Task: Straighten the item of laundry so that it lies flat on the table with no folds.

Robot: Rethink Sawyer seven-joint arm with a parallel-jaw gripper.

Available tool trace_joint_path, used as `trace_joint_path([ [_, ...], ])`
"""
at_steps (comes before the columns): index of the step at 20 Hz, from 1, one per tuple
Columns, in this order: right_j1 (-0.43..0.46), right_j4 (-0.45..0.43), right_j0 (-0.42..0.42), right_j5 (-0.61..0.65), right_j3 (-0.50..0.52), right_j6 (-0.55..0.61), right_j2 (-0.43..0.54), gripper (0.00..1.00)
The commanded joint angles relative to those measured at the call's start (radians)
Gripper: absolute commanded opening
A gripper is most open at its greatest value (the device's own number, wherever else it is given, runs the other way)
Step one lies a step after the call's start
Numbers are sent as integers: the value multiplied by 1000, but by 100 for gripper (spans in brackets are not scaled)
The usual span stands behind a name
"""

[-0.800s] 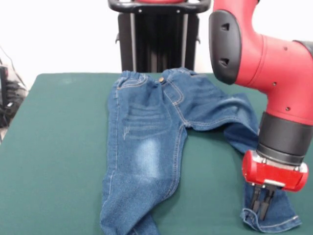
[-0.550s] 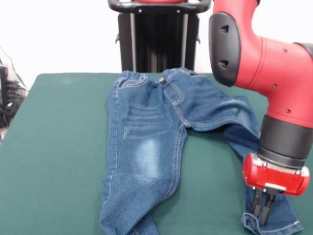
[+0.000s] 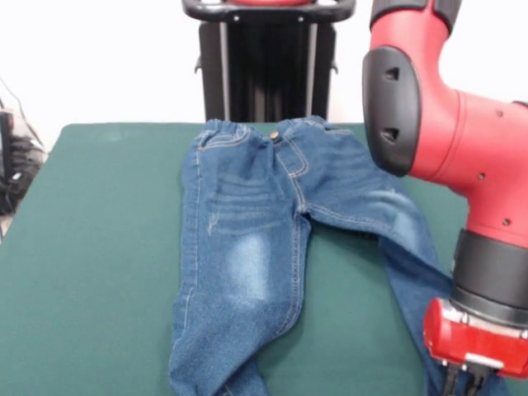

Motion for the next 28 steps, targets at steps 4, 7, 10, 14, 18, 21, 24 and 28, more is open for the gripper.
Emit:
trace_joint_path([
  [4,258,221,-172,513,-553,382,-282,0],
  [7,296,331,-224,581,-650,406,-425,0],
  [10,314,393,-231,586,-656,414,-488,0],
  [14,330,479,-248,597,-679,429,-584,0],
  [18,332,536,-247,613,-675,427,-618,0],
  [21,328,536,-234,614,-653,396,-586,0],
  [24,324,529,-220,616,-628,380,-548,0],
  [28,315,511,-213,624,-616,355,-537,0],
])
